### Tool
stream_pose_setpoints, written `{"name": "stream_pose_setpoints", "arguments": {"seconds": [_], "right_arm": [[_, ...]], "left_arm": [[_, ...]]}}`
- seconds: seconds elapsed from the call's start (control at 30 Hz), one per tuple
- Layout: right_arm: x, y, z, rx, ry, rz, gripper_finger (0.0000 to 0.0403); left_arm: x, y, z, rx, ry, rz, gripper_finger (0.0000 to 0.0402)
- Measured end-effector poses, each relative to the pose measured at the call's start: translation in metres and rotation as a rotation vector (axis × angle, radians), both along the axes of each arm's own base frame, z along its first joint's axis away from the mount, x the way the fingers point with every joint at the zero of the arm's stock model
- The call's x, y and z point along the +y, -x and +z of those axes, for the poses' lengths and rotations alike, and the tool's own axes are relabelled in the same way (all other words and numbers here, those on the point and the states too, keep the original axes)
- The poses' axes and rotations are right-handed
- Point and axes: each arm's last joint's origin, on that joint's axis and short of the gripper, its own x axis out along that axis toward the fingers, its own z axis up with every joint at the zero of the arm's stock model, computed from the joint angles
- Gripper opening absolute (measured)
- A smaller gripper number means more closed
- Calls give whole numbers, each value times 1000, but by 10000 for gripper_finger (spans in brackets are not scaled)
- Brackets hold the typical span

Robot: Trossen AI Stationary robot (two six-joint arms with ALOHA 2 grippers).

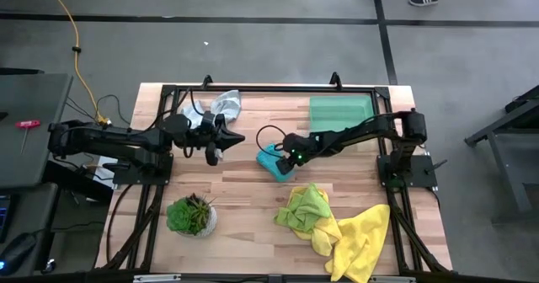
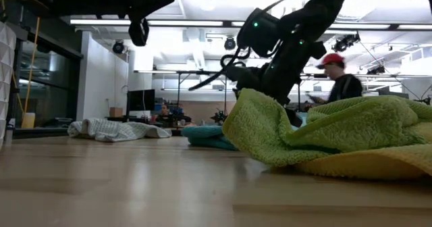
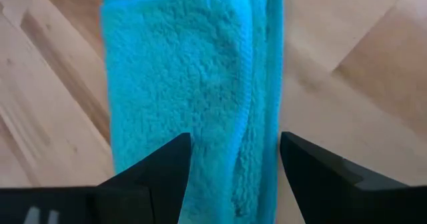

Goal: Fold microfiber towels
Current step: Put the blue towel into the green bin

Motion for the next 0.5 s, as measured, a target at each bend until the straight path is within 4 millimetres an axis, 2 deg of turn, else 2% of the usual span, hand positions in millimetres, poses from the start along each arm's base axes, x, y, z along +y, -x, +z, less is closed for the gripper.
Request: {"name": "stream_pose_setpoints", "arguments": {"seconds": [0.17,0.27,0.37,0.5], "right_arm": [[10,-2,-12,31,-13,-67,219],[14,-2,-15,42,-6,-122,194],[13,-2,-17,49,-2,-154,140],[9,-2,-18,47,-26,-153,31]], "left_arm": [[3,1,-2,17,4,11,0],[4,1,-2,16,4,16,0],[5,1,-2,15,5,19,0],[5,1,-2,15,4,20,0]]}}
